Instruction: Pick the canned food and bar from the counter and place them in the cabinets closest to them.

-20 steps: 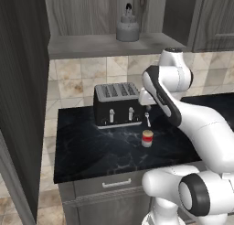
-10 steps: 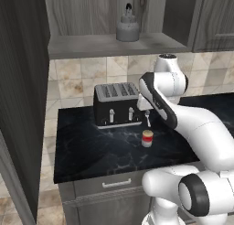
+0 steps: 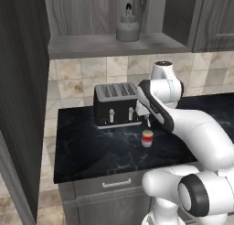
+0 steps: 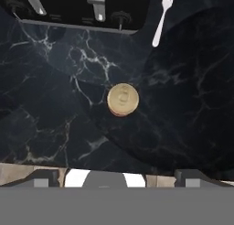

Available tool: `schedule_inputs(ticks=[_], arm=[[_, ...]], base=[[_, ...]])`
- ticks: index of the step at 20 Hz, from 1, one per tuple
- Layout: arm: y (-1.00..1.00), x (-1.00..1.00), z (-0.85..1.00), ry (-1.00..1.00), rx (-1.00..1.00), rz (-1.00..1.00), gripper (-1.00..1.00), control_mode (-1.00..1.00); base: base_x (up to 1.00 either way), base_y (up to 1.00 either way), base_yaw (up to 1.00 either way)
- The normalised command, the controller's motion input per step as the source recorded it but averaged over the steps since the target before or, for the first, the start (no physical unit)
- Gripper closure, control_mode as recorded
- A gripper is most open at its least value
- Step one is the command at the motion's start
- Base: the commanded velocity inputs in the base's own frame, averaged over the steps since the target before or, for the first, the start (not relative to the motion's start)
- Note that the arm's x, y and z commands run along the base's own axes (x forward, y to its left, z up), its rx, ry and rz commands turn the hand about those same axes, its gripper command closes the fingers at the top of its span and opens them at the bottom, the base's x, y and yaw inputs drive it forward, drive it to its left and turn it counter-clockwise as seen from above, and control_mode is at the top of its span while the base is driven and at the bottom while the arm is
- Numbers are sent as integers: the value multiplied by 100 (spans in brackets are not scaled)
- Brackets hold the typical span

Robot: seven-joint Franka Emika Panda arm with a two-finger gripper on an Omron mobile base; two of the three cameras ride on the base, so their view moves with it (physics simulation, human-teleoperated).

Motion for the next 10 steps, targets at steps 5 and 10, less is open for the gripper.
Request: schedule_inputs(ticks=[5, 10], arm=[[0, 10, -26, 0, 0, 0, -100, -100], [0, 18, -27, 0, -2, 0, -100, -100]], base=[[0, 0, 0], [0, 0, 0]])
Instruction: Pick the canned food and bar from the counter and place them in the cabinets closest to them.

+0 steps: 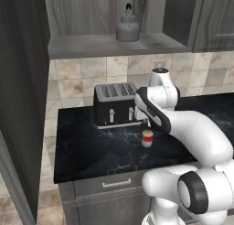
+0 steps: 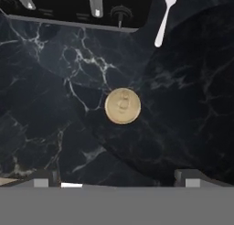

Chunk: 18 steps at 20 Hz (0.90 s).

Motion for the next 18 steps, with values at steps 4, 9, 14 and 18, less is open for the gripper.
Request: schedule_inputs(ticks=[4, 9, 14, 18], arm=[[0, 15, -26, 0, -2, 0, -100, -100], [0, 13, -24, 1, 0, 0, -100, -100], [0, 13, -24, 0, 0, 0, -100, -100], [0, 15, -24, 0, -1, 0, -100, -100]], base=[[0, 0, 0], [0, 0, 0], [0, 0, 0], [0, 0, 0]])
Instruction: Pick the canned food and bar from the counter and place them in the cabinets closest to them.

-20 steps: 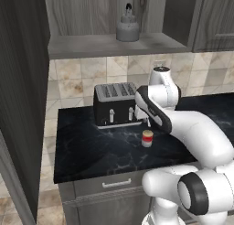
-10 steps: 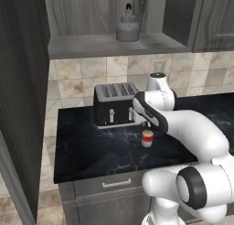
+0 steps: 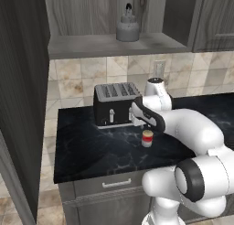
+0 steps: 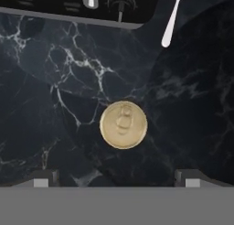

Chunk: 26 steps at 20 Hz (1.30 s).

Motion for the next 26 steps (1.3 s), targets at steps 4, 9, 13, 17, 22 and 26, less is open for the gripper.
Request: schedule_inputs(ticks=[4, 9, 13, 17, 22, 26], arm=[[0, 17, -24, 0, -3, 0, -100, -100], [0, 16, -23, 0, -3, 0, -100, -100], [0, 12, -21, 0, -2, 0, -100, -100], [0, 7, -21, 0, -2, 0, -100, -100], [0, 6, -22, 0, -2, 0, -100, -100], [-1, 3, -13, 0, -1, 0, -100, -100]], base=[[0, 0, 0], [0, 0, 0], [0, 0, 0], [0, 0, 0], [0, 0, 0], [0, 0, 0]])
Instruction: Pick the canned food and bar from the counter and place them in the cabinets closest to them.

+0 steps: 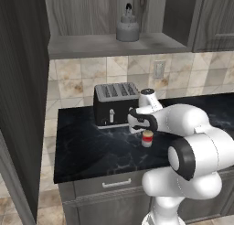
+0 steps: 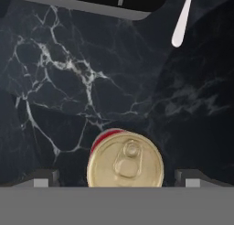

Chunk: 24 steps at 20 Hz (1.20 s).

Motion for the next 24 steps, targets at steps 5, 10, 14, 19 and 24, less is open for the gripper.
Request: schedule_inputs(ticks=[5, 10, 14, 19, 24], arm=[[-3, 0, 0, 0, 0, 0, -100, -100], [-18, 0, -2, 0, 3, 1, -100, -100], [-9, 0, -5, 0, 2, 0, -100, -100], [0, 0, 0, 0, 0, 0, -100, -100], [1, 4, 0, 0, 0, 0, -100, -100]], base=[[0, 0, 0], [0, 0, 0], [0, 0, 0], [0, 0, 0], [0, 0, 0]])
